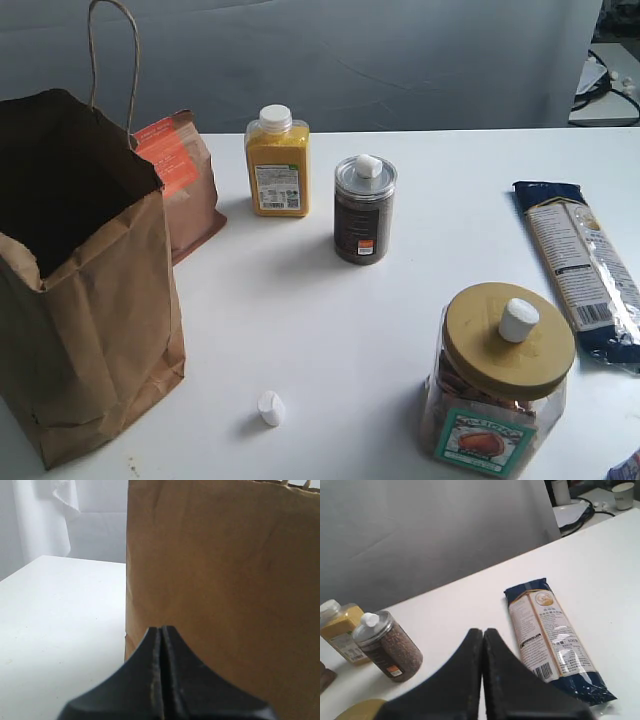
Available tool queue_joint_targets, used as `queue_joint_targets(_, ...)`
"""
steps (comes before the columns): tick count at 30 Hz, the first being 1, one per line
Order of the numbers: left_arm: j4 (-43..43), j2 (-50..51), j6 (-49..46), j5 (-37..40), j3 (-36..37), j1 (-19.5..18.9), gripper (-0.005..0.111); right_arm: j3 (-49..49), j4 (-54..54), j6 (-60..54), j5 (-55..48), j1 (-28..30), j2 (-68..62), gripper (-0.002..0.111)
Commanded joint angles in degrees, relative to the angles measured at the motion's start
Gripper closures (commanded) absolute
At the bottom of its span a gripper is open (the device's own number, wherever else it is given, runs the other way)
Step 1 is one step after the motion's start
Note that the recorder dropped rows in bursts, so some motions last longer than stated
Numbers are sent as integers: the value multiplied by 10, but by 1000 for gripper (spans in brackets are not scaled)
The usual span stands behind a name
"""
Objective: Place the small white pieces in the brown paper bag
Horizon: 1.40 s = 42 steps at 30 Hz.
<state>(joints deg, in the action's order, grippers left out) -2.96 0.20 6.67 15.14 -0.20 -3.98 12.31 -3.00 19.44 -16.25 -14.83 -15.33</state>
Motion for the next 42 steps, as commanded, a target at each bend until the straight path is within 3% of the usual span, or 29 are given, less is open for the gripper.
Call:
queue_joint_targets(1, 4, -2, 2, -2, 2, 2, 107, 107, 52, -2, -108, -12, -97, 108)
queue_joint_targets(6, 4, -2, 2, -2, 2, 2, 107, 215, 69, -14, -242, -98, -198, 108)
queue_joint_targets(11, 4, -2, 2, -2, 2, 2, 107, 333, 86, -14, -397, -242, -328, 108)
queue_joint_targets(13, 4, -2, 2, -2, 2, 2, 107, 369, 79, -14, -431, -289, -378, 100)
queue_joint_targets(15, 4, -2, 2, -2, 2, 2, 107, 392, 66, -12, -439, -323, -420, 81)
queue_joint_targets(16, 4, -2, 2, -2, 2, 2, 107, 399, 60, -6, -443, -341, -442, 64)
queue_joint_targets(18, 4, -2, 2, -2, 2, 2, 107, 402, 62, 13, -436, -360, -466, 49)
queue_joint_targets(19, 4, -2, 2, -2, 2, 2, 107, 402, 62, 18, -429, -364, -474, 46)
queue_joint_targets(24, 4, -2, 2, -2, 2, 2, 107, 402, 78, 25, -381, -368, -516, 46)
queue_joint_targets(29, 4, -2, 2, -2, 2, 2, 107, 402, 87, 33, -384, -368, -546, 54)
queue_joint_targets(35, 4, -2, 2, -2, 2, 2, 107, 402, 95, 34, -381, -366, -566, 70)
queue_joint_targets(42, 4, -2, 2, -2, 2, 2, 107, 404, 95, 34, -383, -366, -569, 96)
